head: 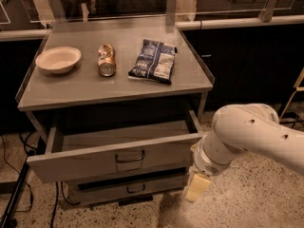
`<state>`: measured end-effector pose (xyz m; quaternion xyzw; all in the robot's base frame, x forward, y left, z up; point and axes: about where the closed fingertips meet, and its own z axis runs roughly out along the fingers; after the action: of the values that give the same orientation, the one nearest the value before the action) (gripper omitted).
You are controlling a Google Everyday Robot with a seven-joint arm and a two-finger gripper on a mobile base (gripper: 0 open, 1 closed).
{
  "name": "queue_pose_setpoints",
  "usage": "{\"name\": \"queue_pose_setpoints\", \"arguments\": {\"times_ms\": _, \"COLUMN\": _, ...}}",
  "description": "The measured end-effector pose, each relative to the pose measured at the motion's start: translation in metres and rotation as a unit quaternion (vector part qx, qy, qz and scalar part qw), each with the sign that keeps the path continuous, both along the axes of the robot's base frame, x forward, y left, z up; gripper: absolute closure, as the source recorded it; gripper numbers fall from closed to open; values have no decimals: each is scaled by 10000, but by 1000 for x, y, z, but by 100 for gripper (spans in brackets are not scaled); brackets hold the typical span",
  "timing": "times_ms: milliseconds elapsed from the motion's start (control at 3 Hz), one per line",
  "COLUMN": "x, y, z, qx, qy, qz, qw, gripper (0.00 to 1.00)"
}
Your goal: Close top drawer
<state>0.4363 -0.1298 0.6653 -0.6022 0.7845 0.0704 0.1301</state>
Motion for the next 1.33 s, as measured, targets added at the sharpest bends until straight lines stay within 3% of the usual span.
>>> {"name": "queue_pose_setpoints", "arguments": {"times_ms": 1000, "x": 0, "y": 0, "z": 0, "qx": -1, "qy": -1, "qz": 3, "qw": 10000, "gripper": 87}}
{"name": "queue_pose_setpoints", "arguments": {"times_ms": 1333, "x": 15, "y": 10, "z": 1, "qx": 70, "qy": -67, "qz": -30, "qw": 9999, "gripper": 100}}
